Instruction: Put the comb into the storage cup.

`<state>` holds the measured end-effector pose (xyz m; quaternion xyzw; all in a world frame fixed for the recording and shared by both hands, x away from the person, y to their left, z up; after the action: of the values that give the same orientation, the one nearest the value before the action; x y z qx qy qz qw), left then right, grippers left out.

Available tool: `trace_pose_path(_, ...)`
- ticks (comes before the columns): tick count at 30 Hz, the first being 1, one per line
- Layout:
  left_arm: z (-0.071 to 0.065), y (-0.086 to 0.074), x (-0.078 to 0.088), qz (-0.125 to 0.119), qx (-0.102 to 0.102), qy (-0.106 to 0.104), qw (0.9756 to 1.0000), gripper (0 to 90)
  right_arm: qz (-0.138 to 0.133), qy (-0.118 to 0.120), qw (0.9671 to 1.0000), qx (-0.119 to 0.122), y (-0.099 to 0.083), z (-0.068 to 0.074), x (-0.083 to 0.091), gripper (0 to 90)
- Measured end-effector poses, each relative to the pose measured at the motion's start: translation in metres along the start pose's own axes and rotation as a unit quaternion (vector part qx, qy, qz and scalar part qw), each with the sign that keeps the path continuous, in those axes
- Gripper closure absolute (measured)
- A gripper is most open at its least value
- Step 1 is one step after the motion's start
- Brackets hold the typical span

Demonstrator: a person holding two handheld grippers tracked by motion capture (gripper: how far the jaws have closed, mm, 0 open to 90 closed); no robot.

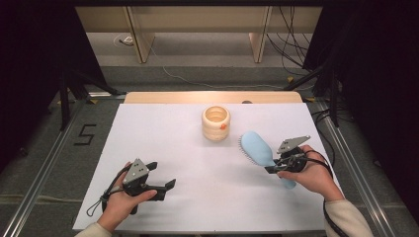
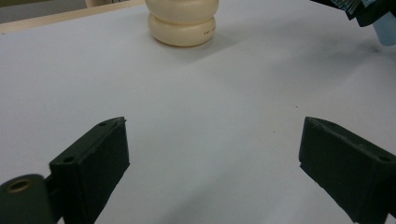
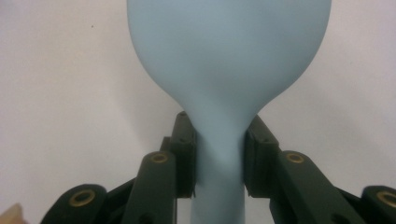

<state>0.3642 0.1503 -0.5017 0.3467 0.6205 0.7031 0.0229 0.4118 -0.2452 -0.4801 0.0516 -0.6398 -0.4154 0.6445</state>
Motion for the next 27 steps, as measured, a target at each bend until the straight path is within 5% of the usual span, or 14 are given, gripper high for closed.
trace_pose_path(16, 0.000, 0.000, 0.000, 0.000, 0.002, 0.001, 1.0000, 8.0, -0.063, -0.008, 0.9980, 0.001, 0.009, 0.004, -0.008, 70.3)
trace_pose_path(27, 0.000, 0.000, 0.000, 0.000, 0.002, 0.001, 1.0000, 8.0, -0.076, -0.010, 0.9970, 0.007, 0.014, 0.009, -0.011, 70.4)
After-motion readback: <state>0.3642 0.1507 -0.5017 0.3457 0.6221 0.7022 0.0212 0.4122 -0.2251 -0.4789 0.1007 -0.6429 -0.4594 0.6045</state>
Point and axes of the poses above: each handheld gripper's, and its own axes: x roughly backward along the jaws, y roughly out of its top, z roughly to its left, the point moved 6 cm from there along -x, roughly forward along the jaws, and after that the axes turned 12 degrees about y, right-handed, at the moved point
